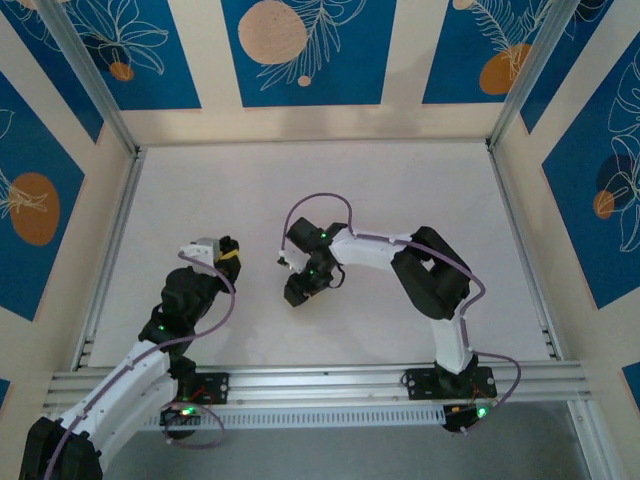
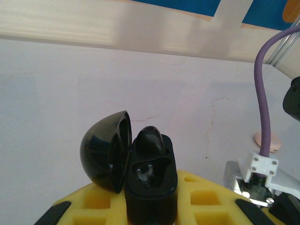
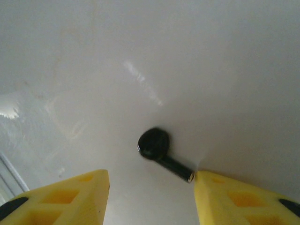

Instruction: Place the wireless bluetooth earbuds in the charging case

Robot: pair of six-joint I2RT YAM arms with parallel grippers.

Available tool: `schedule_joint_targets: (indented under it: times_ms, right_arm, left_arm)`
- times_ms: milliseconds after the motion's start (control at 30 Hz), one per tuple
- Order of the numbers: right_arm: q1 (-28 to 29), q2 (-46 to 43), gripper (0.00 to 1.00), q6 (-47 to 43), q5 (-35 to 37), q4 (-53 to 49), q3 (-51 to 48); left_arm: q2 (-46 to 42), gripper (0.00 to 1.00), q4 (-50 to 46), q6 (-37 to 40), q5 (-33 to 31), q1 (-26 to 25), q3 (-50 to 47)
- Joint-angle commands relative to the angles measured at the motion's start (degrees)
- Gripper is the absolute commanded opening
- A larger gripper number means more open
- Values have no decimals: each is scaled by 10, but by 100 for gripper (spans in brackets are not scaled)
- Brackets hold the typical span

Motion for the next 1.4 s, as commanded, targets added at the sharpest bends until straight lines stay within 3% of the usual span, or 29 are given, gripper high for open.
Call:
schedule_joint_targets:
  times_ms: [0, 133, 433, 867, 1367]
  right_arm:
    - [7, -19, 50, 0, -39, -24, -9]
    - [6, -33, 50, -6, -38, -35, 5]
    - [3, -13, 50, -54, 60, -88, 91]
    - [6, 45, 50, -45, 26, -96, 105]
    - [14, 52, 40, -29, -21, -106, 70]
  left_arm:
    - [-5, 20, 9, -4, 3, 7, -5]
    - [-5, 20, 9, -4, 4, 7, -4]
    - [-5, 20, 8, -5, 1, 7, -3]
    - [3, 20, 6, 1, 1, 7, 4]
    - [13, 20, 10, 5, 5, 7, 9]
